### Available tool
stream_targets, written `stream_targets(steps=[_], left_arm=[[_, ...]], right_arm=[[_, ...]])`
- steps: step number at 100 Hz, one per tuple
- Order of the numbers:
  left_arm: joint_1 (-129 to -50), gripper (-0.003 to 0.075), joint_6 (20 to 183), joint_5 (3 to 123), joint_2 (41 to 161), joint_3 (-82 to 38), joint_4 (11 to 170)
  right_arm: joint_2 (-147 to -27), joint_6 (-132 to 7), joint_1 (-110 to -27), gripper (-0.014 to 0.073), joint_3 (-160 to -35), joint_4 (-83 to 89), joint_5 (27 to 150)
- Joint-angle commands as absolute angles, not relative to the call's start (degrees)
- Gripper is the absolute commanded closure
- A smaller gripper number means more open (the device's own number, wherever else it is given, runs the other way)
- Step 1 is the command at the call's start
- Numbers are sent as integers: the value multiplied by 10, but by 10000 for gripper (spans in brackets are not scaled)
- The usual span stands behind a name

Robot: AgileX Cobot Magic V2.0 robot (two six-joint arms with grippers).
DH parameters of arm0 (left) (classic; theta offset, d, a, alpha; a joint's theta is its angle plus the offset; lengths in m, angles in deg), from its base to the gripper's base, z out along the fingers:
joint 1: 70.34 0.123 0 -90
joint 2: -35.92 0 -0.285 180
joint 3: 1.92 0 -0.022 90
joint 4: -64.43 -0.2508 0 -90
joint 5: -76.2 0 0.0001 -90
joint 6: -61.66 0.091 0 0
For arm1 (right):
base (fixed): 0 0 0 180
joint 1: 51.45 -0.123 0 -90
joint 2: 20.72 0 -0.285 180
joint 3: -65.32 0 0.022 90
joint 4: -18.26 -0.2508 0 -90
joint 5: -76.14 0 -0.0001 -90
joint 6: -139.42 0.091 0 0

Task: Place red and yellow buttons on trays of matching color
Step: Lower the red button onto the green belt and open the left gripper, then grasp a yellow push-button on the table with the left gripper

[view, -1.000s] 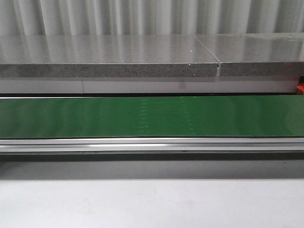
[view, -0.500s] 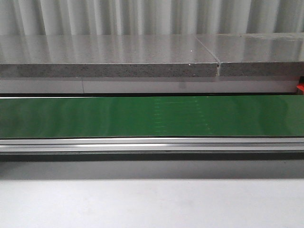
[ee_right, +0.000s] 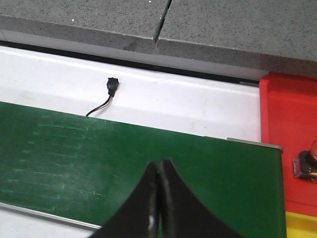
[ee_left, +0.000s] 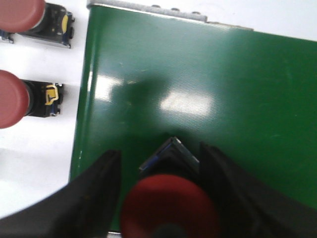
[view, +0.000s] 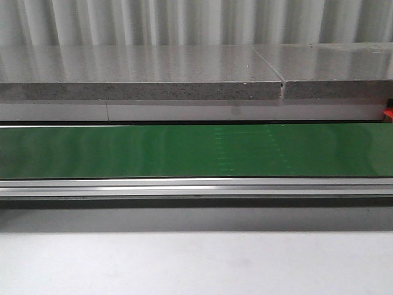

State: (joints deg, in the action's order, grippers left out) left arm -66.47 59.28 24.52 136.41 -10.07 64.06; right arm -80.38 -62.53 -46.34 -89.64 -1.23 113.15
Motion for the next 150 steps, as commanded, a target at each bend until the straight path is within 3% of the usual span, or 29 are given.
stream_targets(steps=[1, 10, 54, 116, 150], left_arm=[[-668, 184, 596, 255, 1347, -81, 637], [-668, 104, 596, 254, 1347, -76, 640], [-661, 104, 613, 258, 1341, -7, 708], [-440, 104, 590, 252, 1331, -64, 708], [-399, 104, 590, 343, 1337, -151, 703]], right_arm=[[-797, -629, -465, 686, -911, -18, 1098], [-797, -629, -465, 686, -911, -18, 1098], [-797, -629, -465, 686, -911, -18, 1098], [-797, -629, -465, 686, -911, -18, 1098], [-797, -629, -465, 686, -911, -18, 1098]])
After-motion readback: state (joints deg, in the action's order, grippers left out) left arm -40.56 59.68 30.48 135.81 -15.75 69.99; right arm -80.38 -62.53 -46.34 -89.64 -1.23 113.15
